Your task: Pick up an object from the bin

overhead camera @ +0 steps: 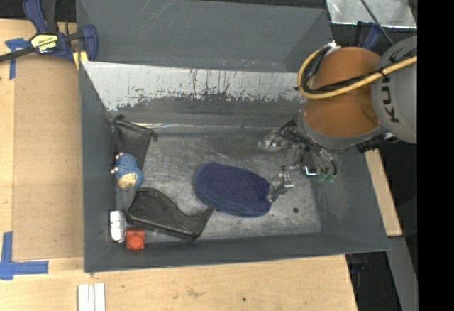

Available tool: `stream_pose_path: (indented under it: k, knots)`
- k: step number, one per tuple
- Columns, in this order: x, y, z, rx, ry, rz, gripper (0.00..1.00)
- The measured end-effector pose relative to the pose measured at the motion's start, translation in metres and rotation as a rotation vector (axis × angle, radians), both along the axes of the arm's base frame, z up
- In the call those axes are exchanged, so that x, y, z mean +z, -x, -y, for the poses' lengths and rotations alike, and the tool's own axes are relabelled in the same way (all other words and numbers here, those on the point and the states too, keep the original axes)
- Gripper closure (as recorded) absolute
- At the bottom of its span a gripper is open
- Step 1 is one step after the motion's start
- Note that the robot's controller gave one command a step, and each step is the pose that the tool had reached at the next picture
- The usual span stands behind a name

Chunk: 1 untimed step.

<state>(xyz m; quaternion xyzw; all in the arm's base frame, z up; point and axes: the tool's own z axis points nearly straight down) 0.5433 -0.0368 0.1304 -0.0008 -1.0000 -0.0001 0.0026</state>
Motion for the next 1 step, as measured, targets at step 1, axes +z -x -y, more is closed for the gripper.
stream_pose_path:
  k: [1]
  knots:
    - [-0.0450,-0.0074,-0.0212,-0.056,0.004,0.015,0.00]
